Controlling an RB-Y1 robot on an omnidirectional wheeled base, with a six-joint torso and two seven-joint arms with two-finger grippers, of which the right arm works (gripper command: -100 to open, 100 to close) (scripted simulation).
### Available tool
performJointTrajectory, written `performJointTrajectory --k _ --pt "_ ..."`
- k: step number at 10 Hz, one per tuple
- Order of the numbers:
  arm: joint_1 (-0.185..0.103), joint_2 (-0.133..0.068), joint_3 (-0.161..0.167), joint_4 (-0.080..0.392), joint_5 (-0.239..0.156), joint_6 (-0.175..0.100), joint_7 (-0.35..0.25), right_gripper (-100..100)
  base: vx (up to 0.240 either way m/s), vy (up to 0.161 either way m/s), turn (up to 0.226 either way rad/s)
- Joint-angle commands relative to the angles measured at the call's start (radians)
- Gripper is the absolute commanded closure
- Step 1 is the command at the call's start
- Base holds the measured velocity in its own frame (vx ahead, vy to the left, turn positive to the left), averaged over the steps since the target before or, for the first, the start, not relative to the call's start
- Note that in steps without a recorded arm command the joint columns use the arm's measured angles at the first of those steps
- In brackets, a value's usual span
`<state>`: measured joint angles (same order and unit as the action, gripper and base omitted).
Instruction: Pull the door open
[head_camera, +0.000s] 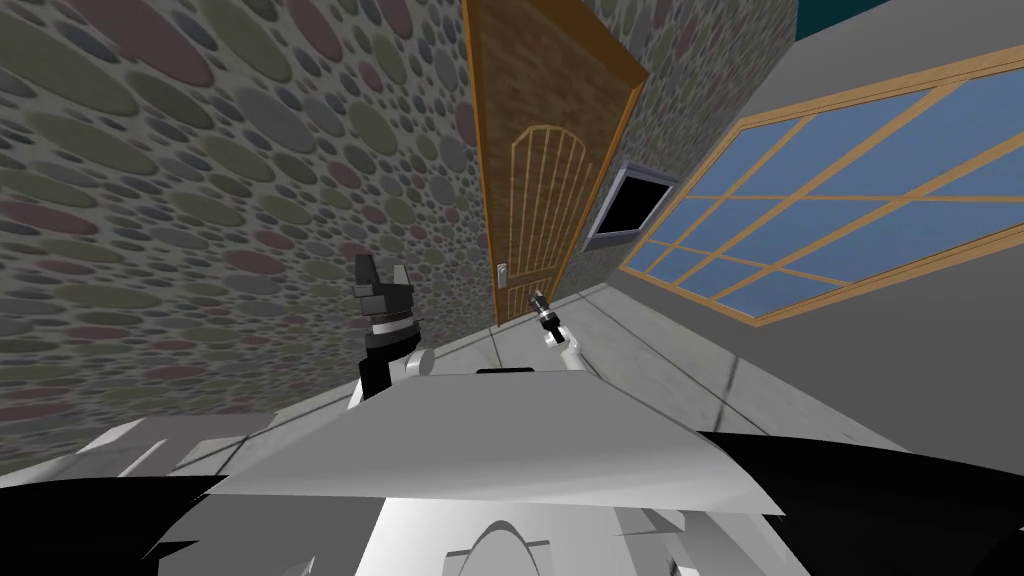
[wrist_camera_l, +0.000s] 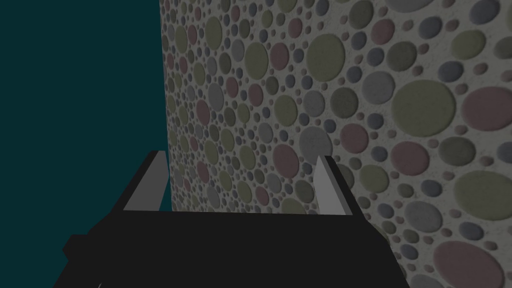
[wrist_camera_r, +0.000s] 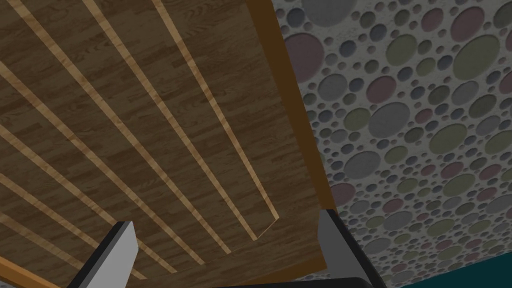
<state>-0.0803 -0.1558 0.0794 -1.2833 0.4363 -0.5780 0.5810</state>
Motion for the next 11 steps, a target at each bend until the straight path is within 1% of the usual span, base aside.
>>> performJointTrajectory --k 1,7,10,11 --pt "-0.026 -0.003 0.0 0.044 0.016 -0.002 0.021 -100 0.088 0.079 -0.038" --pt "-0.098 -0.013 0.004 0.167 0.073 0.001 0.087 -100 0.087 0.065 -0.033" --pt "-0.129 -0.017 0.006 0.219 0.098 0.003 0.116 -100 0.088 0.062 -0.029" --pt "-0.149 -0.019 0.008 0.254 0.114 0.004 0.134 -100 0.117 0.069 -0.042"
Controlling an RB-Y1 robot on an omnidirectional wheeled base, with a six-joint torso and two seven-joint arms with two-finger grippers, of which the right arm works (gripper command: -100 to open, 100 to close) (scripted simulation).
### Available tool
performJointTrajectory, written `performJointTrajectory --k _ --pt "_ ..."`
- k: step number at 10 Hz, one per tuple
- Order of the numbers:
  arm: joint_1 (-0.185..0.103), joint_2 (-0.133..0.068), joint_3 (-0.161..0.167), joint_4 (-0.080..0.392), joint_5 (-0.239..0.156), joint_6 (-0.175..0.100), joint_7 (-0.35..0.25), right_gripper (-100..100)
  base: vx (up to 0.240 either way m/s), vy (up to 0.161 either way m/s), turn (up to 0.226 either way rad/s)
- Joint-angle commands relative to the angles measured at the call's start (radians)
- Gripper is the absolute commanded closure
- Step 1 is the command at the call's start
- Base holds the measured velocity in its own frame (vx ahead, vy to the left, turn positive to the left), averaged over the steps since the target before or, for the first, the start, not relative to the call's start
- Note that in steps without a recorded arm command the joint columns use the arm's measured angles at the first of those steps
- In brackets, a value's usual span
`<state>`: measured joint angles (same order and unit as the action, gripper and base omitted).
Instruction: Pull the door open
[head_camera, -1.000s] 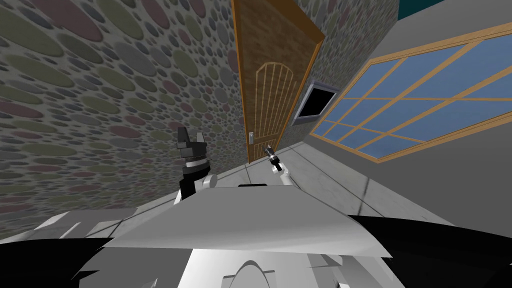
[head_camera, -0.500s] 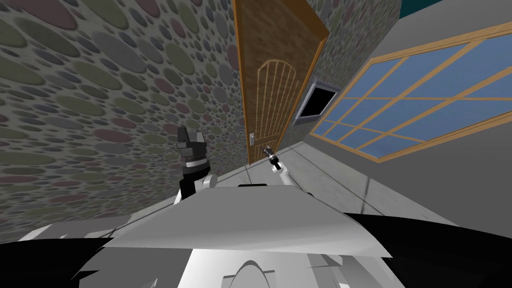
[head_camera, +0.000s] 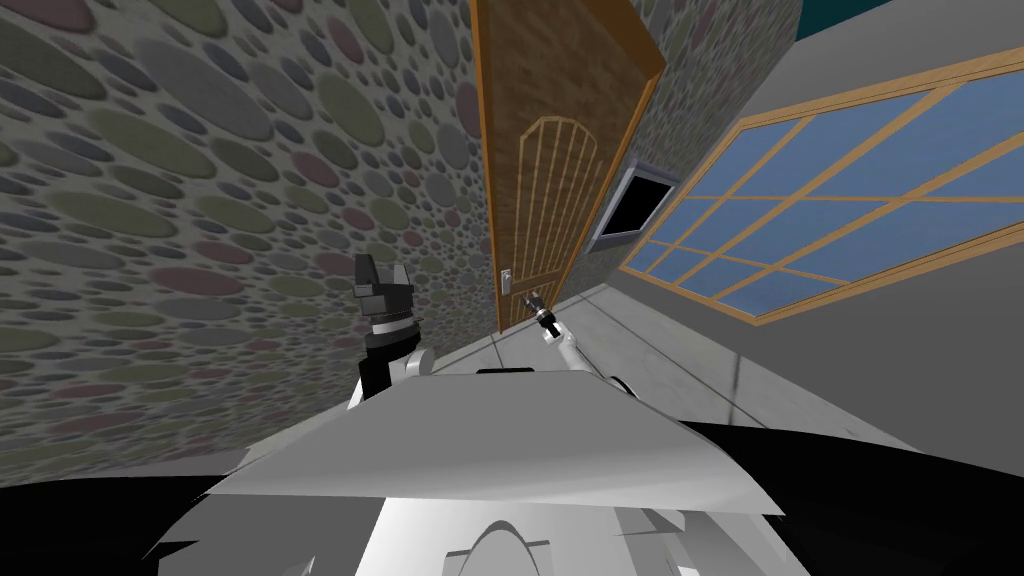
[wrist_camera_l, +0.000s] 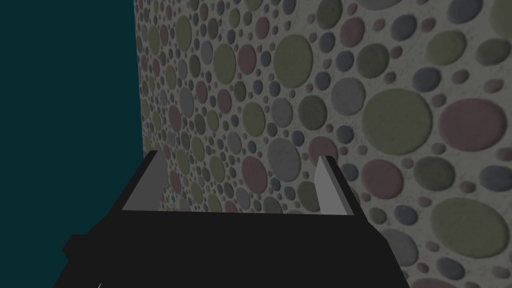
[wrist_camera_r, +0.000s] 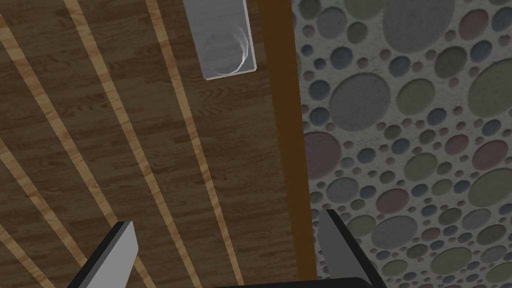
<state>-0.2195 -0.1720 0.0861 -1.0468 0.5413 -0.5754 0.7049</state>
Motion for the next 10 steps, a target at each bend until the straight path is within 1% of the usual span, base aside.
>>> performJointTrajectory --k 1,2,3,8,9,10 --pt "-0.019 -0.004 0.002 0.033 0.016 0.002 0.018 -100 0.114 0.099 -0.037" --pt "-0.027 -0.005 0.002 0.046 0.022 0.002 0.026 -100 0.088 0.074 -0.03" --pt "-0.044 -0.007 0.003 0.074 0.035 0.003 0.041 -100 0.105 0.069 -0.032" --pt "-0.097 -0.014 0.007 0.164 0.077 0.006 0.089 -100 0.094 0.068 -0.03" --pt "-0.094 -0.013 0.005 0.158 0.071 0.004 0.083 -100 0.047 0.036 -0.008" --pt "-0.095 -0.031 -0.008 0.173 0.065 -0.01 0.081 -100 0.104 0.077 0.116"
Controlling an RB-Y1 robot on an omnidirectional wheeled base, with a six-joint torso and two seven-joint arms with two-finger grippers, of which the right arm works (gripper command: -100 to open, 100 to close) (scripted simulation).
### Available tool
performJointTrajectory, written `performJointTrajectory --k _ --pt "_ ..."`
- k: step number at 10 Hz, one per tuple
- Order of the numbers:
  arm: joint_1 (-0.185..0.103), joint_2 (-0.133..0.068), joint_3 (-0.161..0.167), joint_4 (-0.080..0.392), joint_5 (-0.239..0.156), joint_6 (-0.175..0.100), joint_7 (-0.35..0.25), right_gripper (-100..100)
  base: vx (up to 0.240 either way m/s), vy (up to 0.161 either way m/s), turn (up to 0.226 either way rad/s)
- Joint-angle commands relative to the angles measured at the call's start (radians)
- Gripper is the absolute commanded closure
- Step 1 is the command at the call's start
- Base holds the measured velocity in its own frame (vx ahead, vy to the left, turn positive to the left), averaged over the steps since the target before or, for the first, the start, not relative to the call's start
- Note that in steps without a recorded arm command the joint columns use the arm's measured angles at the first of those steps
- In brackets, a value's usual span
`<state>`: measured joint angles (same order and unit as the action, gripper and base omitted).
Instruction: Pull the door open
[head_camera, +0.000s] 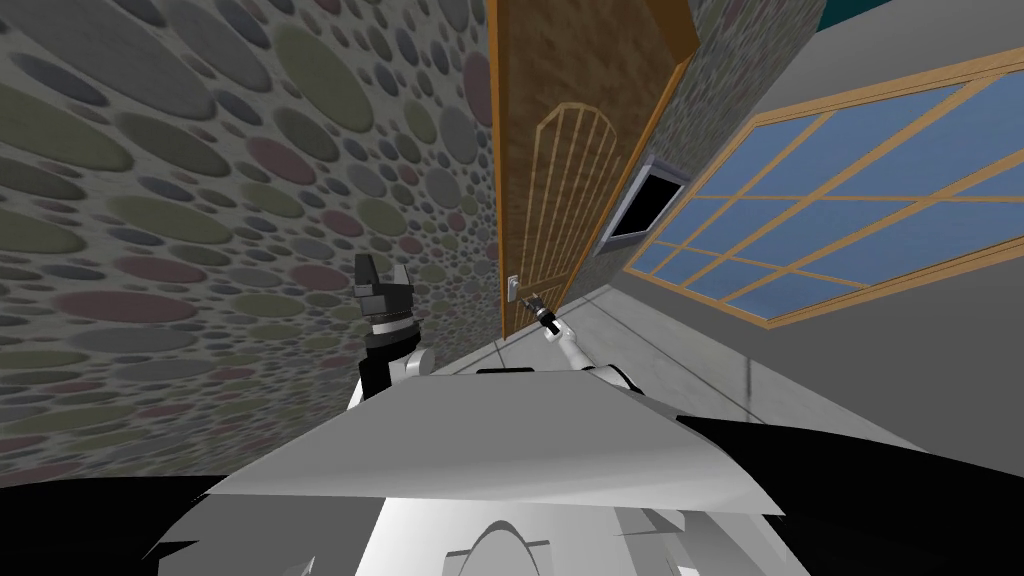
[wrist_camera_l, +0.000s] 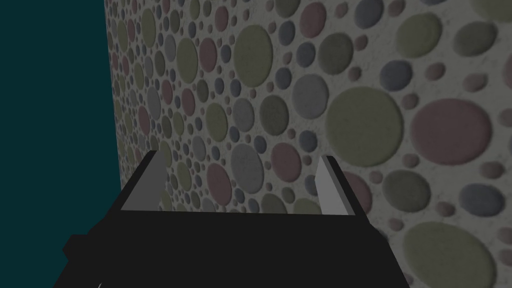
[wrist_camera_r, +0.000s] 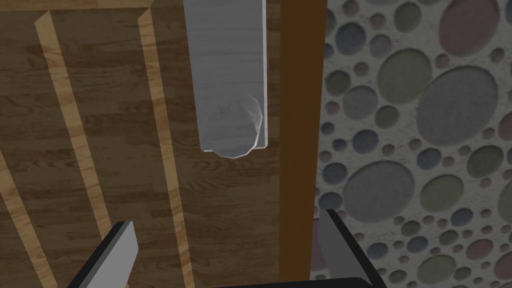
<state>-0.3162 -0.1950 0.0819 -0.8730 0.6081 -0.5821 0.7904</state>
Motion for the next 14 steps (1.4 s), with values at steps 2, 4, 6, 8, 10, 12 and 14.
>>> performJointTrajectory --k 2,4,6,8,10,12,14 --pt "0.002 -0.031 -0.019 0.015 -0.011 -0.021 -0.009 -100 0.167 0.138 0.084" --pt "0.003 -0.056 -0.036 0.033 -0.021 -0.04 -0.015 -100 0.18 0.147 0.095" --pt "0.003 -0.087 -0.056 0.055 -0.033 -0.063 -0.022 -100 0.171 0.152 0.112" --pt "0.004 -0.088 -0.06 0.06 -0.035 -0.068 -0.018 -100 0.136 0.11 0.046" --pt "0.004 -0.088 -0.06 0.06 -0.035 -0.068 -0.018 100 -0.019 -0.025 -0.016" --pt "0.004 -0.088 -0.06 0.06 -0.035 -0.068 -0.018 100 -0.018 -0.019 0.017" --pt "0.004 -0.088 -0.06 0.06 -0.035 -0.068 -0.018 100 -0.003 -0.001 -0.003"
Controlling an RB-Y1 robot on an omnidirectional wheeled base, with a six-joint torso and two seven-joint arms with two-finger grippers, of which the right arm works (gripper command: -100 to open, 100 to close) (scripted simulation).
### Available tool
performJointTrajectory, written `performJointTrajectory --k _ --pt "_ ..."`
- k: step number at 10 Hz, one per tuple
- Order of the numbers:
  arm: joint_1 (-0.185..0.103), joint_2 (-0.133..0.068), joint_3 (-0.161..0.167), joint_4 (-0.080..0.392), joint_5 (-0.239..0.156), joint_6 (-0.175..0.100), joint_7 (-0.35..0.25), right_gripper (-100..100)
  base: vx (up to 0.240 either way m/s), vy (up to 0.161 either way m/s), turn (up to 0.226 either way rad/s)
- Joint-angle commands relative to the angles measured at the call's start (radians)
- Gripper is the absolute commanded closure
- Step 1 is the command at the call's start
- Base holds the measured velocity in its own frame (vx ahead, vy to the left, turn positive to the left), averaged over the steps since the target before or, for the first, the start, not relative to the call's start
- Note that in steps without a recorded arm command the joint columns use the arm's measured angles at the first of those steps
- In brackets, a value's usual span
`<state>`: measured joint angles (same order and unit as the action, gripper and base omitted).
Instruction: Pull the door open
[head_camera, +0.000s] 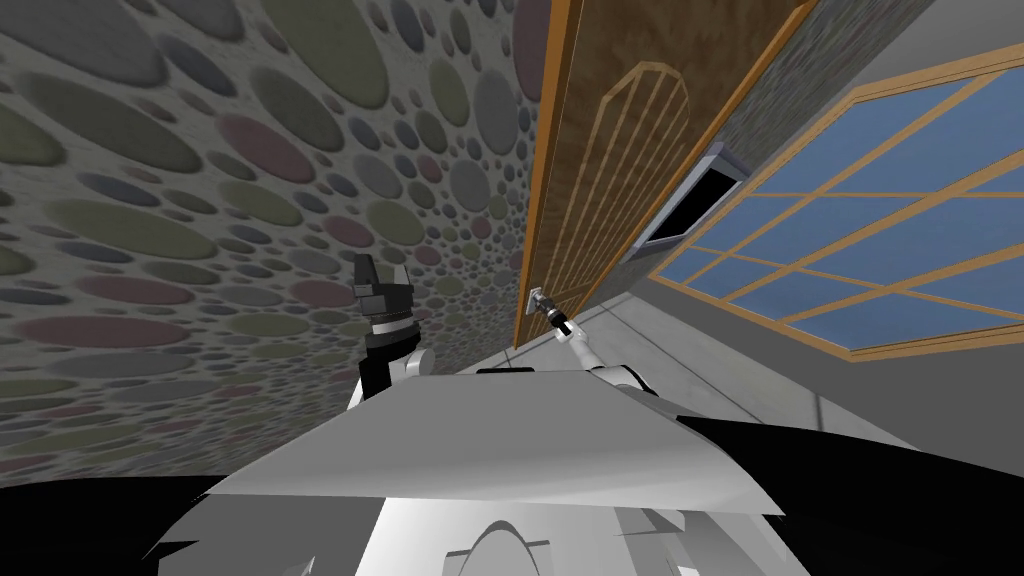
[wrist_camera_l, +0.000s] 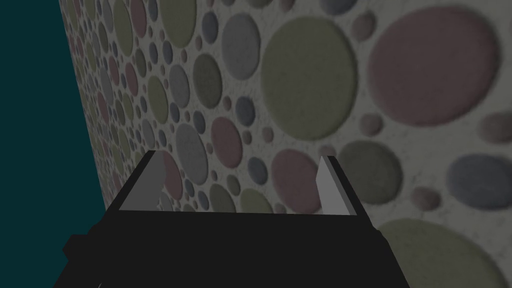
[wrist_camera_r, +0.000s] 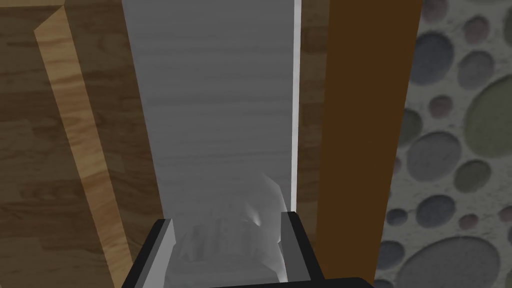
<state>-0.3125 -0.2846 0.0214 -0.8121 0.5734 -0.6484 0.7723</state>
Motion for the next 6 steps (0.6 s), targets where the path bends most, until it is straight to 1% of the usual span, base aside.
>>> performJointTrajectory --k 1,2,6 --pt "0.002 0.0 -0.002 -0.003 -0.024 0.003 -0.034 100 -0.038 -0.066 0.204" --pt "0.003 0.0 -0.002 -0.004 -0.034 0.004 -0.047 100 -0.06 -0.113 0.224" --pt "0.008 -0.001 -0.006 -0.009 -0.087 0.01 -0.122 100 -0.066 -0.082 0.154"
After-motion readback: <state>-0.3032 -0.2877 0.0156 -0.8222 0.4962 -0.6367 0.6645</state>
